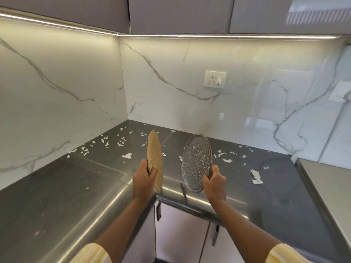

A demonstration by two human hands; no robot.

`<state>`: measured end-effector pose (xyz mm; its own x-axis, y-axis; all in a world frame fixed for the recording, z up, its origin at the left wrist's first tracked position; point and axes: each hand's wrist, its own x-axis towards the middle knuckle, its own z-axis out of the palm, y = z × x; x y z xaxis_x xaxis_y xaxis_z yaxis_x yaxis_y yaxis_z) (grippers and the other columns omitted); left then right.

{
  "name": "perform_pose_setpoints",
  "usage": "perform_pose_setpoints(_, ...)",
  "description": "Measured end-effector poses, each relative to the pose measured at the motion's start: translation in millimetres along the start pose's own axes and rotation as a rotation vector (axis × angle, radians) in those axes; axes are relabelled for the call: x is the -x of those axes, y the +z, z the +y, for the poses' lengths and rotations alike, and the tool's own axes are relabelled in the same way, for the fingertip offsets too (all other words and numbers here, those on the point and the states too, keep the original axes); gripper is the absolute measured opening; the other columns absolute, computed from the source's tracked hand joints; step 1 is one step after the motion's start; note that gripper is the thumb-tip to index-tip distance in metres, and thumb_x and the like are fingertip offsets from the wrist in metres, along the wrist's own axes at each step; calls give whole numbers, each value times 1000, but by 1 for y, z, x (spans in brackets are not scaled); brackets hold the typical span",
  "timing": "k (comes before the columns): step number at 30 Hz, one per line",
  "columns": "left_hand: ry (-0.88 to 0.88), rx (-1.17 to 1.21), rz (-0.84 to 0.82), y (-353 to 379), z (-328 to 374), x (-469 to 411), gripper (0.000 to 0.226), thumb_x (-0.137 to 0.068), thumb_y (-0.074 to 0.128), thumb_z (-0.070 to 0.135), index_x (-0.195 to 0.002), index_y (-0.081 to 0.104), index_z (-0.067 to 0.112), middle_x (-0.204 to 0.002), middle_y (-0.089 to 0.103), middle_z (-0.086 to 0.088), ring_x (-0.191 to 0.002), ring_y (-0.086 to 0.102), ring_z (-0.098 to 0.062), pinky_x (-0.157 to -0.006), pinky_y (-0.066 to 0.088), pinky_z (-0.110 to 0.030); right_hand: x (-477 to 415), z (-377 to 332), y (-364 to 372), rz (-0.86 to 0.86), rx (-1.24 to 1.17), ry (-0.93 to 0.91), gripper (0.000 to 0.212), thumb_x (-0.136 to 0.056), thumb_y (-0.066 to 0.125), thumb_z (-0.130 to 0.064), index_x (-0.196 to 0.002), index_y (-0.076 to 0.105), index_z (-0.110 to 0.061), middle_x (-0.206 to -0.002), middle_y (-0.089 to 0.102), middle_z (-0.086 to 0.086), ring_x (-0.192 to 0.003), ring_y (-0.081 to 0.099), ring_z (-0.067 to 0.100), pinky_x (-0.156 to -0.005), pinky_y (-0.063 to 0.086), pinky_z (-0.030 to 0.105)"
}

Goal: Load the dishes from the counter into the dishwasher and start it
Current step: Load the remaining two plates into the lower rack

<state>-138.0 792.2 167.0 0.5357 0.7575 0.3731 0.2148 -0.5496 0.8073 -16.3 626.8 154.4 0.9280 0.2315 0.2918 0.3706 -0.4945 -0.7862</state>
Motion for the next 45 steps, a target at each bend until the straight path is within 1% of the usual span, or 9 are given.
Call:
perform_pose_setpoints(5, -8, 9, -19, 5, 22, 97, 8, -91, 55, 11, -87, 49, 8, -58, 41, 5, -51, 42, -13, -41, 30, -17, 66, 32, -42, -10, -19, 81, 14, -83, 53, -2, -82, 42, -10, -65, 50, 8, -56, 45, 20, -52, 36, 30)
perform_pose_setpoints(9, 40, -17, -105, 10, 22, 161, 11, -91, 55, 13, -85, 46, 10, -66, 49, -7, -56, 48, -21, -48, 42, -30, 117, 54, -71, -16, -40, 105, 9, -85, 55, -3, -85, 47, -7, -71, 50, 9, -64, 46, 22, -58, 33, 27)
perform_pose_setpoints(14, 176, -107, -208, 8, 33, 221, 16, -90, 59, 11, -95, 57, -4, -68, 56, -5, -50, 53, -18, -40, 41, -13, 162, 75, -105, -55, -26, 57, 13, -85, 52, 0, -81, 42, -7, -69, 51, 9, -61, 44, 25, -56, 32, 28)
perform_pose_setpoints(20, 234, -138, -299, 6, 41, 300, 22, -90, 59, 18, -95, 56, -4, -73, 64, -9, -51, 60, -23, -42, 46, -21, 237, 117, -136, -127, 8, 193, 14, -82, 49, 1, -81, 40, -9, -68, 48, 10, -63, 45, 25, -55, 34, 30)
perform_pose_setpoints(25, 108, -85, -349, 10, 49, 398, 17, -89, 60, 13, -90, 53, -2, -61, 50, -9, -51, 47, -24, -45, 31, -22, 326, 159, -179, -179, 105, 317, 7, -87, 49, -4, -89, 45, -10, -77, 51, 8, -69, 49, 22, -54, 36, 24)
perform_pose_setpoints(31, -54, -23, -464, 38, 58, 514, 12, -89, 60, 10, -87, 51, 3, -62, 48, -3, -52, 45, -21, -45, 30, -20, 419, 227, -243, -118, 129, 452, 10, -91, 52, -19, -96, 55, -12, -79, 58, 3, -74, 60, 22, -66, 56, 37)
perform_pose_setpoints(36, -112, 30, -625, 78, 80, 576, 13, -90, 57, 13, -87, 45, 12, -70, 52, -2, -59, 54, -21, -46, 37, -15, 454, 281, -310, -55, 126, 571, 3, -93, 50, -10, -92, 52, -11, -67, 50, -5, -61, 52, 12, -49, 41, 13)
perform_pose_setpoints(40, -202, 82, -634, 131, 107, 613, 12, -91, 56, 8, -85, 45, 8, -69, 50, 0, -55, 49, -5, -45, 43, -9, 461, 337, -360, 33, 179, 691, 3, -90, 51, -4, -90, 51, -7, -72, 55, 8, -62, 54, 23, -50, 42, 23)
perform_pose_setpoints(45, -459, 52, -615, 231, 118, 670, 5, -89, 53, 8, -87, 49, 9, -73, 57, -3, -62, 55, -18, -50, 43, -17, 446, 437, -411, 70, 213, 779, 13, -88, 48, 3, -101, 52, 2, -73, 57, 12, -61, 56, 26, -53, 51, 28)
